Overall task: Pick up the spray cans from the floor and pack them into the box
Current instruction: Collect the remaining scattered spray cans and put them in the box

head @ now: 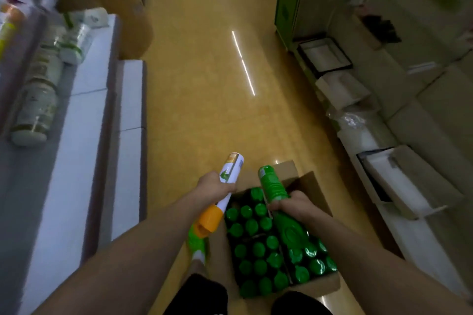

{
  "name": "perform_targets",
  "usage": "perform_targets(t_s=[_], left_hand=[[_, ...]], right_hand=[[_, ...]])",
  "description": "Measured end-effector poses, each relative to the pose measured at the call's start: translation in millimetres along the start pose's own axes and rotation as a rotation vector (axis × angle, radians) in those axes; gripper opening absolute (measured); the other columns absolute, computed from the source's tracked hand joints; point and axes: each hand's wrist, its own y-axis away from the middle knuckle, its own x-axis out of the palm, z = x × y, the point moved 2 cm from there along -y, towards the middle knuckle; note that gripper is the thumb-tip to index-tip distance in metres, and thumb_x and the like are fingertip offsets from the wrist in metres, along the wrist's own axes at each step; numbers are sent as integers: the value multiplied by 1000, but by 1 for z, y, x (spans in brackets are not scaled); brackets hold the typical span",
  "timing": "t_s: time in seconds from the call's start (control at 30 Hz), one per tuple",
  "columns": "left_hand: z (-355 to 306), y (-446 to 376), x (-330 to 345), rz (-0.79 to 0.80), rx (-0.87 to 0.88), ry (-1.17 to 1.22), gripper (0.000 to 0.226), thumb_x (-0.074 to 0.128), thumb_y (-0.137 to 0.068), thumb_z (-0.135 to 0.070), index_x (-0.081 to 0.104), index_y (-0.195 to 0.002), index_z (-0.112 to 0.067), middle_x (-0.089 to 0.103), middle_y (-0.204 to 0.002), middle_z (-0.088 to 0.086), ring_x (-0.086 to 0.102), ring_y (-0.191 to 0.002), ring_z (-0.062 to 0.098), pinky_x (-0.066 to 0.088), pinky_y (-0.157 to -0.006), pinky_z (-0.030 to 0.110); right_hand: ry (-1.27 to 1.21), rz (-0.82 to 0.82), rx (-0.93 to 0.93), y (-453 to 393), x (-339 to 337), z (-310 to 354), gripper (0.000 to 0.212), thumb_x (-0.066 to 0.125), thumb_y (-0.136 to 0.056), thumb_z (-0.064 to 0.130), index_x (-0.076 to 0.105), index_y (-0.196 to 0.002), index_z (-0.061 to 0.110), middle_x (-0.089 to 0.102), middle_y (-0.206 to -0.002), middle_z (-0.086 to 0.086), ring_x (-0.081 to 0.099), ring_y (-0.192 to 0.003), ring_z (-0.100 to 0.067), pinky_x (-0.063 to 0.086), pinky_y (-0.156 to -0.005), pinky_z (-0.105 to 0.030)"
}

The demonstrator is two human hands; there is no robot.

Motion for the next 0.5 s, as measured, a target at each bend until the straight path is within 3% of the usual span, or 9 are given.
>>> perform_targets(t_s=[0.17,0.27,0.33,0.4,0.5], left_hand=[[43,-97,-10,117,-62,-8,50,80,-71,-43,66,-107,-11,70,-100,10,68,-89,27,58,-75,37],[71,-138,-11,194,-129,-2,44,78,-76,-40,65,-106,-11,70,-97,9,68,-87,26,57,-70,37],[91,-163,-9,211,-167,7,37,77,-78,-36,67,-102,-10,70,-92,8,68,-79,22,55,-62,34],[108,-181,-3,222,-194,14,34,77,-78,-34,67,-100,-10,71,-92,8,67,-76,19,49,-56,28],[131,-206,15,241,-248,13,39,80,-74,-38,67,-99,-10,72,-94,9,69,-80,22,55,-62,32]], right_hand=[[2,61,107,-60,69,39,52,85,-68,28,58,-107,8,65,-93,-7,68,-83,-23,59,-67,-32],[53,120,153,-111,101,49,77,85,-55,32,59,-121,3,68,-107,-13,69,-90,-27,61,-75,-38],[113,184,206,-141,118,48,96,83,-54,37,48,-135,0,62,-125,-17,65,-104,-30,59,-82,-40],[176,217,243,-162,128,51,96,81,-69,34,35,-145,0,51,-139,-18,58,-117,-32,54,-82,-36],[252,231,268,-200,140,48,82,79,-78,27,39,-144,0,51,-140,-19,57,-119,-32,51,-84,-33]])
